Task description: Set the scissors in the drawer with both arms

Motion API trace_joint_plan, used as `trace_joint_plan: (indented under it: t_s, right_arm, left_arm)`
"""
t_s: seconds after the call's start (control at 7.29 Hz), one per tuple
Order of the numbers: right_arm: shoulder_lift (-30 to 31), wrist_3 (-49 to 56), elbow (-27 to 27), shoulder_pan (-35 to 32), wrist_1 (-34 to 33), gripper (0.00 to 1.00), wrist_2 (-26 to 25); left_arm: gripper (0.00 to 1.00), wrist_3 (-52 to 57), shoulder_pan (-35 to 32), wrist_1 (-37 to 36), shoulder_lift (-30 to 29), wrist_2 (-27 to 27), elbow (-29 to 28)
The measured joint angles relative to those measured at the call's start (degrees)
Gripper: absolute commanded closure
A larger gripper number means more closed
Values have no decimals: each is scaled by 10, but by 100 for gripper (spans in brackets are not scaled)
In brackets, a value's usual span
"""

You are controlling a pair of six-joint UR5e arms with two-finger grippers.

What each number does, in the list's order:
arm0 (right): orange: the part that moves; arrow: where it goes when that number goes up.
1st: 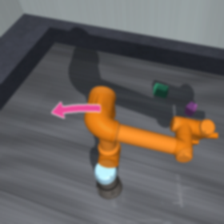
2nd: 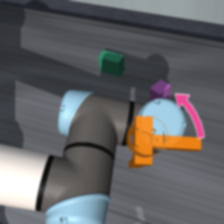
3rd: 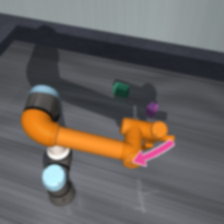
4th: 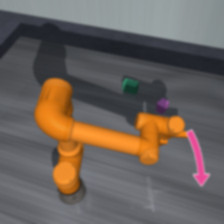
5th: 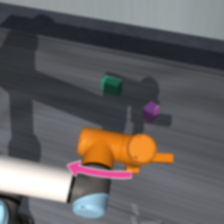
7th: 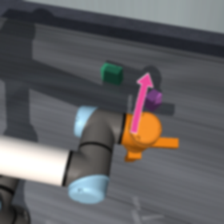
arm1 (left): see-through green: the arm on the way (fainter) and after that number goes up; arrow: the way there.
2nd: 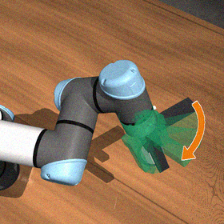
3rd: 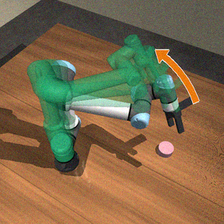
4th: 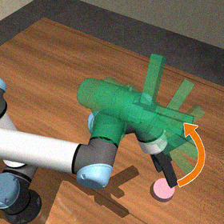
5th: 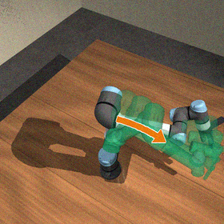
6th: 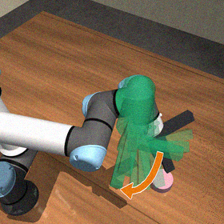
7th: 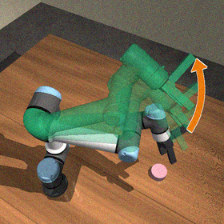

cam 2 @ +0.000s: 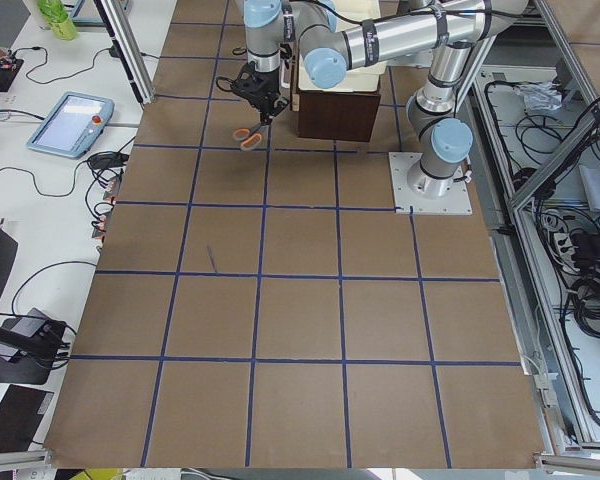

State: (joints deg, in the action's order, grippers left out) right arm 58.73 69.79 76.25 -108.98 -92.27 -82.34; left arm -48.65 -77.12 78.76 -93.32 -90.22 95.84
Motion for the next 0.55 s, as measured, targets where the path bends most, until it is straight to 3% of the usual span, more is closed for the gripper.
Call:
trace_joint_plan:
  t_s: [0.55]
  right_arm:
    - [-3, -1, -3, 4, -33, 0, -9]
  left_arm:
    - [81, 33, -5, 3, 12, -3, -4]
